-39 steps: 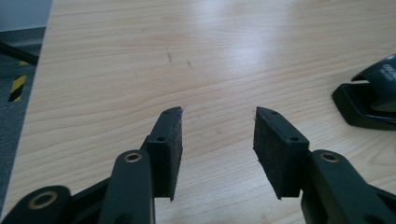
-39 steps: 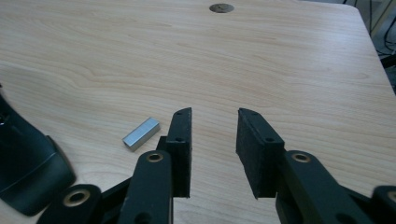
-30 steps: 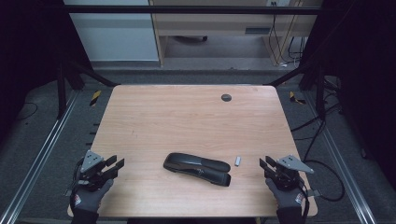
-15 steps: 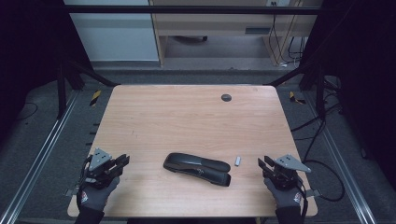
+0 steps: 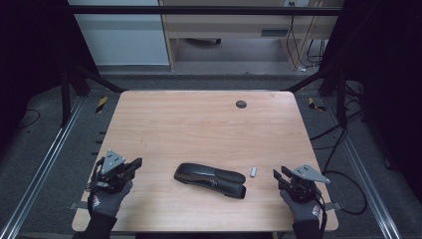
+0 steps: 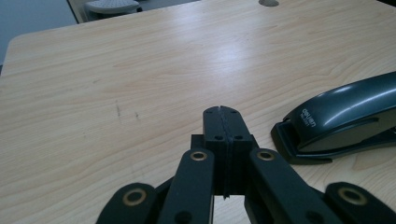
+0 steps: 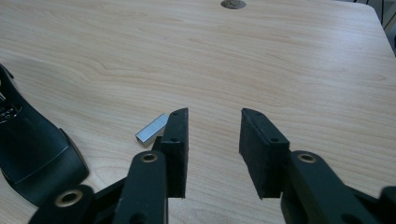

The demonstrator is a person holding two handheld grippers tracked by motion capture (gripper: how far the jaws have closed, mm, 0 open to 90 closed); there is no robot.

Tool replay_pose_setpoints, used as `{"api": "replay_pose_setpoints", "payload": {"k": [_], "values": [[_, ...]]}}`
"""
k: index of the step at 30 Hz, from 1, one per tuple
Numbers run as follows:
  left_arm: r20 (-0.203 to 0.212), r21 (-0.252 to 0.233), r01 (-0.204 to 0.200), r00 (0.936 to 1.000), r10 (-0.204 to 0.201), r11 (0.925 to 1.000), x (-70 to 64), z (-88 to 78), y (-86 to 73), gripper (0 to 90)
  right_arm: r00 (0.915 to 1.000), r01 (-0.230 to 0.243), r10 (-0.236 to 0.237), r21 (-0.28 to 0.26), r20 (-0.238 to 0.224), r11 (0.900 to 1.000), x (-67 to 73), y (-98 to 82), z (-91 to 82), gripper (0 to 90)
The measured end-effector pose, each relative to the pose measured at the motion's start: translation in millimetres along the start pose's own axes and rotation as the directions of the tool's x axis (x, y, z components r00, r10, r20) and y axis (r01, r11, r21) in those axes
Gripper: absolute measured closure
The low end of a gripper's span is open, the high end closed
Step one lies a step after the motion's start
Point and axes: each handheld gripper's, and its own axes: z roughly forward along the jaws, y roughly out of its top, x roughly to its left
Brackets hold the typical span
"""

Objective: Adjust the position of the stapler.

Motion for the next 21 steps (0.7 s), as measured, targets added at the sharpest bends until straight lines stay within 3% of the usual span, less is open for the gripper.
{"api": "replay_pose_setpoints", "payload": {"k": [10, 21], "values": [[0.029, 0.003, -0.049, 0.9984, 0.049, 0.9988, -26.1, 26.5, 22.4, 89.8, 0.9999, 0.013, -0.013, -0.004, 0.001, 1.000, 0.6, 0.5, 0.4, 58.4], [0.056, 0.047, -0.102, 0.9935, 0.099, 0.9937, -50.9, 53.9, 32.7, 89.9, 0.9999, 0.017, -0.017, -0.002, 0.001, 1.000, 0.6, 0.7, 0.9, 57.6]]}}
